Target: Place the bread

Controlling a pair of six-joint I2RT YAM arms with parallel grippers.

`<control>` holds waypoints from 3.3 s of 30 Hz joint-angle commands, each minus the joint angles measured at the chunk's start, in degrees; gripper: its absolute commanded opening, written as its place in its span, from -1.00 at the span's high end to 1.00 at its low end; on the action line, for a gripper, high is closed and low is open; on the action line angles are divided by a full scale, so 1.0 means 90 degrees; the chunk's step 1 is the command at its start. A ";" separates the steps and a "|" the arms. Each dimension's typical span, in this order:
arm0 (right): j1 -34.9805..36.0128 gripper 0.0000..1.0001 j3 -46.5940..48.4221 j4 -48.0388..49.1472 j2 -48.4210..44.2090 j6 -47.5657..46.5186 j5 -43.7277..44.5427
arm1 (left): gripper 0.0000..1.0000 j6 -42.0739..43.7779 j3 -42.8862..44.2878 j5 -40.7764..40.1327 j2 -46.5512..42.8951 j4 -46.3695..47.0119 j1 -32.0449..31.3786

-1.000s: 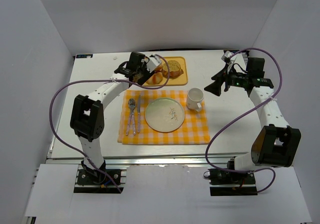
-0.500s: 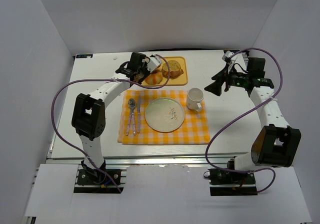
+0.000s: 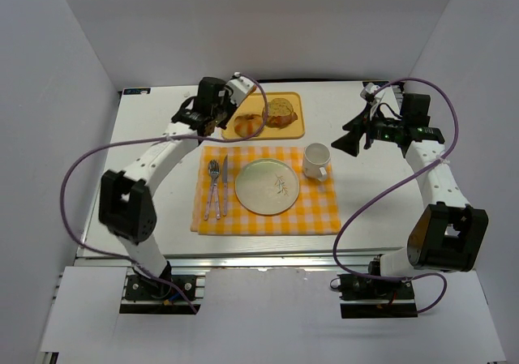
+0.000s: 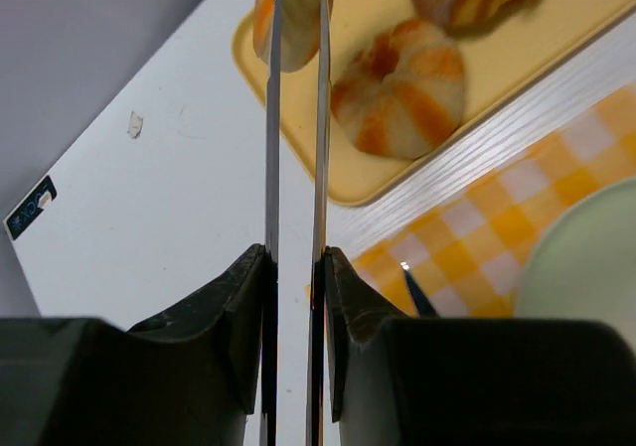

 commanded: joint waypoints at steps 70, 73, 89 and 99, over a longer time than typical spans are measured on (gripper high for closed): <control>-0.0114 -0.79 0.0108 -0.0349 -0.0260 -0.0283 -0.0192 | 0.20 -0.3584 -0.4343 -0.0112 -0.3119 0.0649 0.1930; -0.0114 -0.79 0.0118 -0.0447 -0.0309 -0.0361 -0.0143 | 0.04 -0.3280 -0.4568 0.0365 -0.2244 0.1519 0.2537; -0.0094 -0.79 0.0176 -0.0010 -0.0280 0.0661 0.1143 | -0.96 -0.3279 -0.4627 0.0720 -0.1114 0.2761 0.3087; -0.0084 -0.79 0.0411 0.0577 -0.0280 0.1767 0.3460 | -0.96 -0.4392 -0.4861 0.0758 -0.3241 0.2624 0.3087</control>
